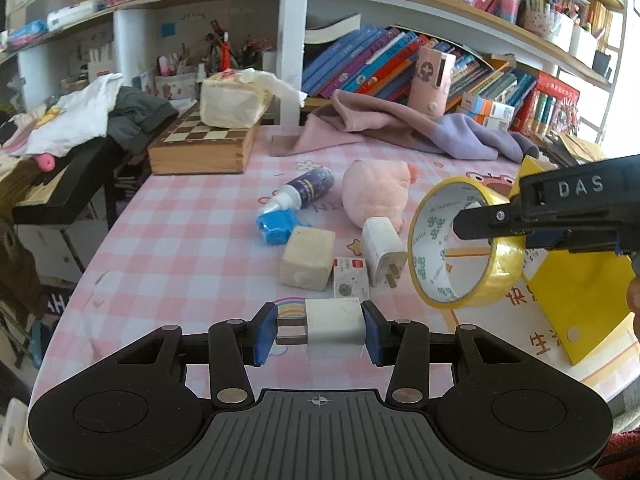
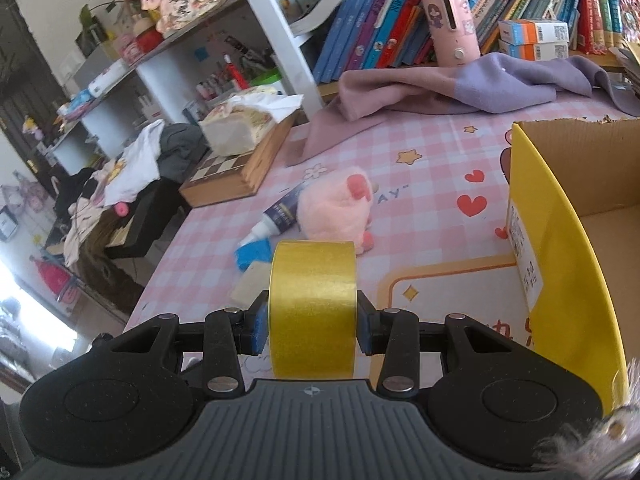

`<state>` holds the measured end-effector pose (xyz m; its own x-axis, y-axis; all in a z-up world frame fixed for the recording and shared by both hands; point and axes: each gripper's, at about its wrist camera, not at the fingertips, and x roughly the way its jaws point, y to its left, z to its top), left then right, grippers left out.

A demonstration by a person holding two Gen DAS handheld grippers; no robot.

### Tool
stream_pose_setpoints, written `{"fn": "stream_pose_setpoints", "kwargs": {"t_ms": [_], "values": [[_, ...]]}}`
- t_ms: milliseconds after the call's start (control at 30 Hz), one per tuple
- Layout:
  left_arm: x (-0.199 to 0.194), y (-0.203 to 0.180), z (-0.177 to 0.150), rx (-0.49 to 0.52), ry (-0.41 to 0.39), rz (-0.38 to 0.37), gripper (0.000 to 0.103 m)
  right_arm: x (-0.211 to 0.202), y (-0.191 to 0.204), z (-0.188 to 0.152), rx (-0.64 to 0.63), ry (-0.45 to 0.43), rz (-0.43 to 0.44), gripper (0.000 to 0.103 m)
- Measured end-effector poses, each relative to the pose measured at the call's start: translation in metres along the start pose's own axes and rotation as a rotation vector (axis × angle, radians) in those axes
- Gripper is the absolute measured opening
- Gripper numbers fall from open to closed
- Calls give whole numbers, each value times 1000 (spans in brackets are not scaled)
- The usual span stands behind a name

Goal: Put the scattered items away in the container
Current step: 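Lift the tape roll and white plug and carry both toward the yellow box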

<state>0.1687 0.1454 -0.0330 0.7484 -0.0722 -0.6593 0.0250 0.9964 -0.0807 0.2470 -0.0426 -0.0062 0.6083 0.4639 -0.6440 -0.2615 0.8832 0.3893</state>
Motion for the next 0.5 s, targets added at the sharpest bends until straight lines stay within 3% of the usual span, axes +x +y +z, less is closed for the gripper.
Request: {"fn": "stream_pose_setpoints", "kwargs": {"t_ms": [500], "values": [[-43, -18, -28, -17, -34, 13, 43, -44, 3, -34, -34, -9, 39, 39]]}}
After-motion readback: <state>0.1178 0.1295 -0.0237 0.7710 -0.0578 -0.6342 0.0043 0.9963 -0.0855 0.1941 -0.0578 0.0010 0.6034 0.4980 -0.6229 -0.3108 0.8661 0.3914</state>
